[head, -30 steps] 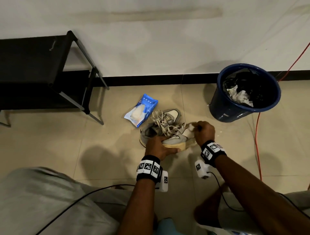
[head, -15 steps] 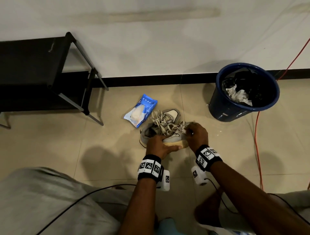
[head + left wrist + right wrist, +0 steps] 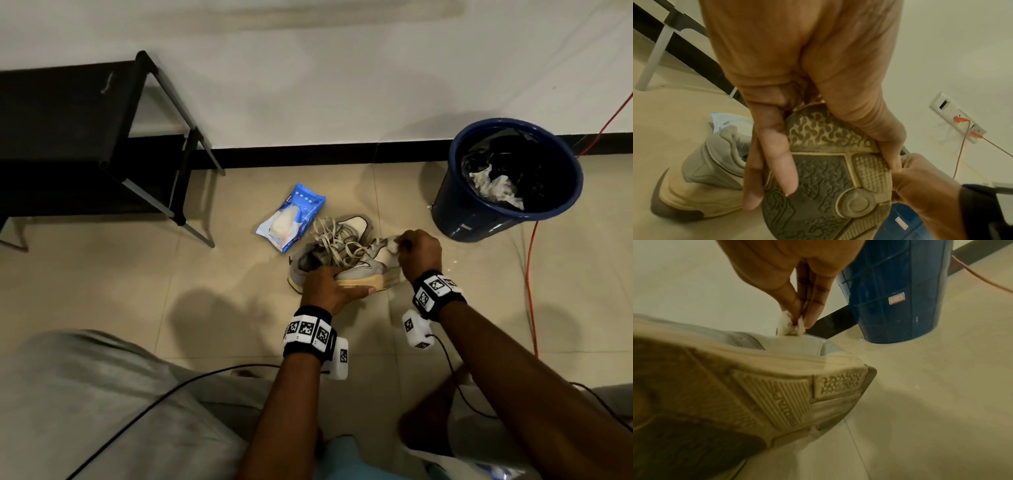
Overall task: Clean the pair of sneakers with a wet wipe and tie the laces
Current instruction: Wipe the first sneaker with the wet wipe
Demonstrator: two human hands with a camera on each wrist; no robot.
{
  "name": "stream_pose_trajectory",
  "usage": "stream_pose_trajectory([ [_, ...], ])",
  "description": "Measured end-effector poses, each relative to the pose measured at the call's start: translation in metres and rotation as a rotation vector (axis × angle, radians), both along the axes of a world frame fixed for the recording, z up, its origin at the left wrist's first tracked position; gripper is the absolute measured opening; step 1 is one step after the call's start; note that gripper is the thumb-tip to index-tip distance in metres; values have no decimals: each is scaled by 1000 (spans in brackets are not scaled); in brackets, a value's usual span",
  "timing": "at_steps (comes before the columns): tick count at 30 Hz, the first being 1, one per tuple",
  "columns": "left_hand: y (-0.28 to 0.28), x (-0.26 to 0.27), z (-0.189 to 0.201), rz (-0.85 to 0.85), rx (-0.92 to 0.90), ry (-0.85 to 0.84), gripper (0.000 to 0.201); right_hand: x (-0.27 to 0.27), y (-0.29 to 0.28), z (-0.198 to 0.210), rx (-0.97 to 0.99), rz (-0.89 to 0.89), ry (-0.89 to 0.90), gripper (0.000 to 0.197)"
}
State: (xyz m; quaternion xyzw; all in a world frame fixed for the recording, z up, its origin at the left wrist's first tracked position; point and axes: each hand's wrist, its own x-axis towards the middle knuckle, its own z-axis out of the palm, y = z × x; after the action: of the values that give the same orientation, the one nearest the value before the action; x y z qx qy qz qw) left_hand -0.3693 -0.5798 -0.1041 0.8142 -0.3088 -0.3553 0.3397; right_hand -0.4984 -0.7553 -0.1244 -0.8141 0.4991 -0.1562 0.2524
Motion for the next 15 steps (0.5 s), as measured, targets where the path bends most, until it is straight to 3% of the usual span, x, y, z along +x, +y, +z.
stream_pose_trajectory([
  [6, 1, 4, -8, 1, 20, 30, 66, -6, 74, 6, 78, 110, -297, 15],
  [8, 2, 5, -9, 6, 16, 36, 63, -7, 68, 3, 49, 143, -252, 13],
  [11, 2, 7, -9, 17, -4, 61, 60, -12, 31, -12, 124, -46, -83, 9],
  [15, 5, 9, -14, 10, -20, 46, 59, -13, 52, -8, 125, 26, -157, 10],
])
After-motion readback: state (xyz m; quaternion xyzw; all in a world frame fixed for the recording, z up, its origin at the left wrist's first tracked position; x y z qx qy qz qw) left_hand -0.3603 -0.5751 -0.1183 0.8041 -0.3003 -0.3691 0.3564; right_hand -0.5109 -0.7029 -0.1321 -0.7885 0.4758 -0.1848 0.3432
